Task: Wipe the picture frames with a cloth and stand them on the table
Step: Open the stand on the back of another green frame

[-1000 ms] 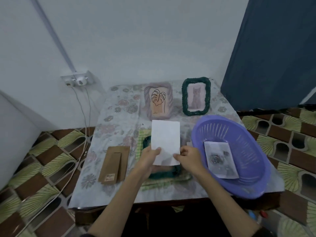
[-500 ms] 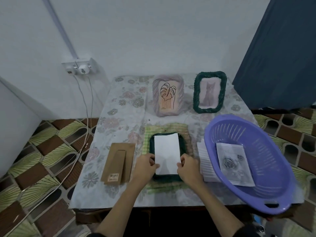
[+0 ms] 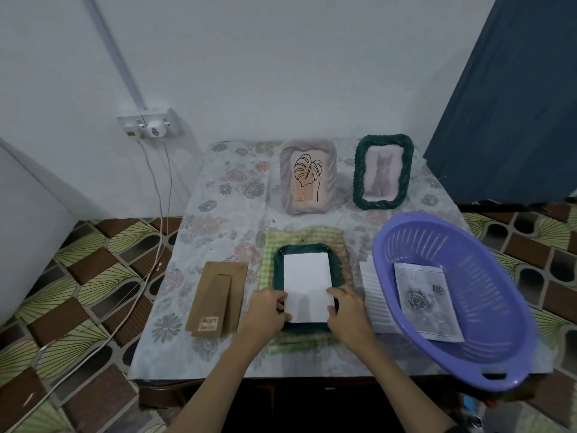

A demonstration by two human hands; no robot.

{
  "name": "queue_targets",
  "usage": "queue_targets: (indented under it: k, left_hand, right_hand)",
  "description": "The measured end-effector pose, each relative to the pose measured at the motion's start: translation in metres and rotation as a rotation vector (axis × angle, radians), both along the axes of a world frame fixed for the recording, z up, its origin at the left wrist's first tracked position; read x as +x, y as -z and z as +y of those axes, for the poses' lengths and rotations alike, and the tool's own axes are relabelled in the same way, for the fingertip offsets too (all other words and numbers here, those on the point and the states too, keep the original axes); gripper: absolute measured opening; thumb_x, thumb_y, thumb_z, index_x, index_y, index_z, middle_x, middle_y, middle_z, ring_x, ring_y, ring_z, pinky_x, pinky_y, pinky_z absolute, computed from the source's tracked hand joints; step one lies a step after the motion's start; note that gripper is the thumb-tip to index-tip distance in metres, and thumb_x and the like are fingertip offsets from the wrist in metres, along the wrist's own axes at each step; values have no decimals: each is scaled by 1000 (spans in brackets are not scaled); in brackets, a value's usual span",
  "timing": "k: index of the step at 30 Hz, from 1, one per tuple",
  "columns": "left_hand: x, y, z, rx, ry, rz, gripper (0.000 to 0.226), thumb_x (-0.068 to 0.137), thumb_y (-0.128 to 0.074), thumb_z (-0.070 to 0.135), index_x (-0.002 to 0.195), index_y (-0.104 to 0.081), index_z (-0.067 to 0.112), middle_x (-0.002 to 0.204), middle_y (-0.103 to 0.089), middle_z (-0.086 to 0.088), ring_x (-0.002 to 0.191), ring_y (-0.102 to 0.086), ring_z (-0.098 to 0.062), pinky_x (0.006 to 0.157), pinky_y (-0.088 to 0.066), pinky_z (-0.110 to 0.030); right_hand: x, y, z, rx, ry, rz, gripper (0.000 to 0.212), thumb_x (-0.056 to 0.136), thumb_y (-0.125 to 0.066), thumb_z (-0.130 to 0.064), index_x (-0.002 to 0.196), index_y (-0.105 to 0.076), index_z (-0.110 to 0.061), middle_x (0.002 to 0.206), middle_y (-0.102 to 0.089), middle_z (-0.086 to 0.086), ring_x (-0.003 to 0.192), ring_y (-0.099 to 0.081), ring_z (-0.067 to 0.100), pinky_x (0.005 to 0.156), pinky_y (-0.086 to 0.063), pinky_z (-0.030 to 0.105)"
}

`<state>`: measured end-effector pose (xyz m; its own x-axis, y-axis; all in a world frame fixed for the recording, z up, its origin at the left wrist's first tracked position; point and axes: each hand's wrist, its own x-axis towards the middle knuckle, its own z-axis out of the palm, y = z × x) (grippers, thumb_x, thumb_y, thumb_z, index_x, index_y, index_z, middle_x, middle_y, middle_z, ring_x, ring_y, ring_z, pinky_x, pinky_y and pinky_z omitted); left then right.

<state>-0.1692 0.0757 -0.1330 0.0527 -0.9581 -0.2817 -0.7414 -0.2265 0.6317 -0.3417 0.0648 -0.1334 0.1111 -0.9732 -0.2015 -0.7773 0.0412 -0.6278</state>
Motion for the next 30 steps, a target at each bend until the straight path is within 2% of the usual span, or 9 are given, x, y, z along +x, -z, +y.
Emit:
queue_targets:
  k: [9, 13, 15, 22, 25, 27, 30]
  left_hand:
    - [0, 9, 7, -102, -17, -33, 35, 85, -66, 8, 120, -61, 5, 111, -62, -9, 86, -56, -10, 74, -41, -10]
    - [1, 11, 7, -86, -13, -25, 36, 85, -67, 11, 120, -61, 6, 110, -63, -9, 92, -60, -14, 83, -49, -18]
    - [1, 12, 7, -90, -3, -29, 36, 85, -67, 11, 121, -60, 6, 113, -62, -9, 96, -61, -16, 86, -49, -21]
    - [-1, 13, 12, -119, 7, -6, 32, 87, -63, 11, 118, -61, 4, 117, -58, -10, 98, -58, -16, 89, -47, -22]
    - [7, 4, 17, -183, -78, 77, 24, 85, -66, 10, 109, -67, 6, 108, -64, -9, 85, -57, -8, 78, -46, -9]
    - [24, -5, 20, -270, -195, 131, 17, 85, -67, 11, 101, -71, 8, 99, -68, -6, 78, -58, -5, 69, -45, -4]
    - [63, -13, 22, -331, -390, 75, 17, 88, -63, 15, 101, -71, 7, 98, -69, -8, 79, -58, -8, 64, -41, -7]
  right_hand:
    - [1, 4, 0, -38, -35, 12, 39, 92, -49, -5, 131, -50, -5, 124, -45, 5, 108, -51, 23, 90, -45, 33]
    - [-2, 7, -1, -18, -71, 26, 44, 90, -49, 0, 133, -47, -6, 124, -44, 2, 107, -49, 20, 86, -45, 28]
    - [-5, 8, -2, -1, -94, 43, 47, 88, -49, 1, 134, -46, -7, 124, -43, 1, 107, -48, 20, 85, -47, 30]
    - [-6, 12, 1, -34, -136, 114, 45, 90, -46, 0, 134, -43, -10, 130, -39, 2, 109, -48, 24, 81, -47, 35]
    - [-5, 7, 7, -71, -121, 79, 39, 90, -46, 1, 129, -46, -6, 128, -40, 4, 109, -47, 22, 85, -48, 37]
    - [0, 2, 10, -183, -95, 46, 32, 91, -46, -2, 122, -52, -4, 123, -43, 5, 106, -49, 22, 85, -47, 34]
    - [26, -11, 10, -282, -102, -23, 22, 92, -48, -7, 111, -58, -4, 111, -52, 6, 103, -48, 19, 85, -40, 25]
